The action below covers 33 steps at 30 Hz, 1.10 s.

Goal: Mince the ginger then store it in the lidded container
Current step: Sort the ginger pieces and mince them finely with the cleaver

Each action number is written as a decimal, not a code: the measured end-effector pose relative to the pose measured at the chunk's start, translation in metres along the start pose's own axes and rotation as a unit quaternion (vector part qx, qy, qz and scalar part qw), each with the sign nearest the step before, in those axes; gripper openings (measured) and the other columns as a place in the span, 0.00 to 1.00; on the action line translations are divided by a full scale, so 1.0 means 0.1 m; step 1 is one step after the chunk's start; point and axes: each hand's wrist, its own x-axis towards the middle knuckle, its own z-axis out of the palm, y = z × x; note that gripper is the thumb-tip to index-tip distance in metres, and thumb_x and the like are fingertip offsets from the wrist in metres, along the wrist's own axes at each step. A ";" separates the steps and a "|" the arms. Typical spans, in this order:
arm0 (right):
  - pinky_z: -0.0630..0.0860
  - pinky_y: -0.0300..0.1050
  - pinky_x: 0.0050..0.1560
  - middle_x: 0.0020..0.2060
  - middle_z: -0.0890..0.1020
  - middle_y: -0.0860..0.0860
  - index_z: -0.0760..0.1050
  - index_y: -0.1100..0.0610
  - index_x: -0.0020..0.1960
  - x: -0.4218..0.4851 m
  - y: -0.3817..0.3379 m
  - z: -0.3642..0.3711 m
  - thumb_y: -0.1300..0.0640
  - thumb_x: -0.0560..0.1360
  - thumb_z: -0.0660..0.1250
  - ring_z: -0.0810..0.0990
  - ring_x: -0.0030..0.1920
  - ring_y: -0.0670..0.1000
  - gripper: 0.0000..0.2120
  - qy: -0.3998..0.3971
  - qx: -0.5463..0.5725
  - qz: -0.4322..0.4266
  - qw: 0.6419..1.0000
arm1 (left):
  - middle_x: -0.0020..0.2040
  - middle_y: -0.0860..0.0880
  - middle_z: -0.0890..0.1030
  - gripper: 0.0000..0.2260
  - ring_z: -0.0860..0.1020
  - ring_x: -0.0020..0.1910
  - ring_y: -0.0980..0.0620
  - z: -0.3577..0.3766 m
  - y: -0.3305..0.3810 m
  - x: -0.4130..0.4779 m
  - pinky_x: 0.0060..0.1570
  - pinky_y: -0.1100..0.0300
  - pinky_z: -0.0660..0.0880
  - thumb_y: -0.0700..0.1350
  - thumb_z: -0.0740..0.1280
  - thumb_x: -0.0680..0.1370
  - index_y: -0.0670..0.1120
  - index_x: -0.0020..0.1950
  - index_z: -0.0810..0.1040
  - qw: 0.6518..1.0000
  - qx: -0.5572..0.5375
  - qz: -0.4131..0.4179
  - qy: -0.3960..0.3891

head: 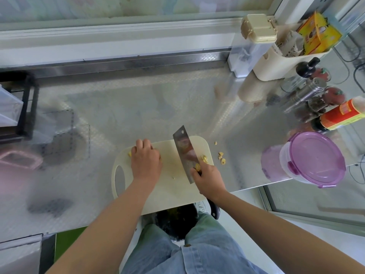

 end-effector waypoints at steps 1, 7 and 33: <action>0.78 0.57 0.32 0.30 0.77 0.59 0.72 0.60 0.49 0.00 0.00 0.01 0.53 0.78 0.58 0.78 0.30 0.60 0.11 0.000 0.000 0.001 1.000 | 0.41 0.48 0.74 0.04 0.68 0.45 0.45 -0.02 0.01 -0.01 0.42 0.55 0.66 0.42 0.69 0.71 0.46 0.36 0.82 0.999 -0.038 -0.009 0.013; 0.78 0.54 0.33 0.31 0.78 0.57 0.73 0.58 0.51 -0.10 -0.07 0.17 0.52 0.78 0.58 0.79 0.31 0.58 0.11 -0.029 -0.011 -0.020 0.999 | 0.38 0.49 0.80 0.02 0.72 0.41 0.48 -0.15 0.09 -0.16 0.39 0.59 0.63 0.42 0.70 0.72 0.44 0.42 0.79 0.934 -0.319 -0.147 0.066; 0.67 0.44 0.36 0.37 0.76 0.54 0.71 0.58 0.51 -0.29 0.09 0.07 0.51 0.81 0.56 0.73 0.37 0.56 0.11 -0.016 -0.127 -0.045 0.991 | 0.40 0.49 0.84 0.08 0.81 0.43 0.49 0.09 0.44 -0.59 0.39 0.61 0.70 0.54 0.72 0.72 0.50 0.44 0.85 0.831 -0.408 -0.320 -0.200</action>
